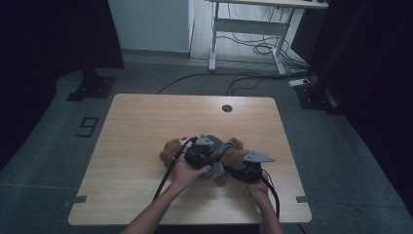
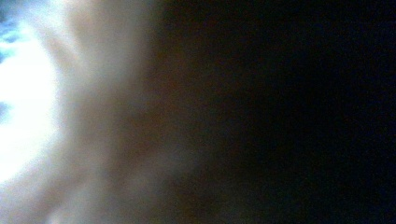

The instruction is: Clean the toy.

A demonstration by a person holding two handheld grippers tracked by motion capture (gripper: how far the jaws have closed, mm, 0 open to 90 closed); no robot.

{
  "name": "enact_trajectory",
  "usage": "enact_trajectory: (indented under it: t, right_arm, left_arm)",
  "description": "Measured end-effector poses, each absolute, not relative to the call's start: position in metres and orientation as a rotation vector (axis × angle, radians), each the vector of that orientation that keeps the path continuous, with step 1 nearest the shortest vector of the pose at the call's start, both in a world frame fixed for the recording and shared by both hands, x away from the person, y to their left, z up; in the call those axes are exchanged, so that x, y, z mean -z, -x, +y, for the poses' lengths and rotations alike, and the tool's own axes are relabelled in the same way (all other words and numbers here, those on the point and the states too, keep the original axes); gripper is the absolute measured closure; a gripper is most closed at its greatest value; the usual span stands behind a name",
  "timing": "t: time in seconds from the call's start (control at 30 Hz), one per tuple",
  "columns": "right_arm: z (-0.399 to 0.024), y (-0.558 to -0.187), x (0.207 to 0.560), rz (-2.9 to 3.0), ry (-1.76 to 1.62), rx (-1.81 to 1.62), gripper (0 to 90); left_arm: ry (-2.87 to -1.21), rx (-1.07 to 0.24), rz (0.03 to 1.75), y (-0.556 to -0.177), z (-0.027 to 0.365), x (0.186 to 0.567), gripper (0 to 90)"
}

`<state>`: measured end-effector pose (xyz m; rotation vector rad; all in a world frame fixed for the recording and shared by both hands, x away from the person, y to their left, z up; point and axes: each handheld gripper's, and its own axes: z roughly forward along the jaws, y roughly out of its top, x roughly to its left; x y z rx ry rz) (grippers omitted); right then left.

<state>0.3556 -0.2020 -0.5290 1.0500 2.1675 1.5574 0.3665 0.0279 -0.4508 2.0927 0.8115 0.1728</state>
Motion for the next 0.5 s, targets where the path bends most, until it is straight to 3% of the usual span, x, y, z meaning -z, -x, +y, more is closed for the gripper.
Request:
enact_trajectory:
  t: [0.37,0.5]
  right_arm:
    - [-0.205,-0.357,0.53,2.161,-1.085,-1.565,58.6]
    - [-0.205,-0.357,0.53,2.163,-1.086,-1.563,59.1]
  left_arm:
    - [-2.136,-0.339,0.877,-0.353,0.082,0.456,77.6]
    - [-2.112,-0.333,0.904,-0.347,0.109,0.46,77.9]
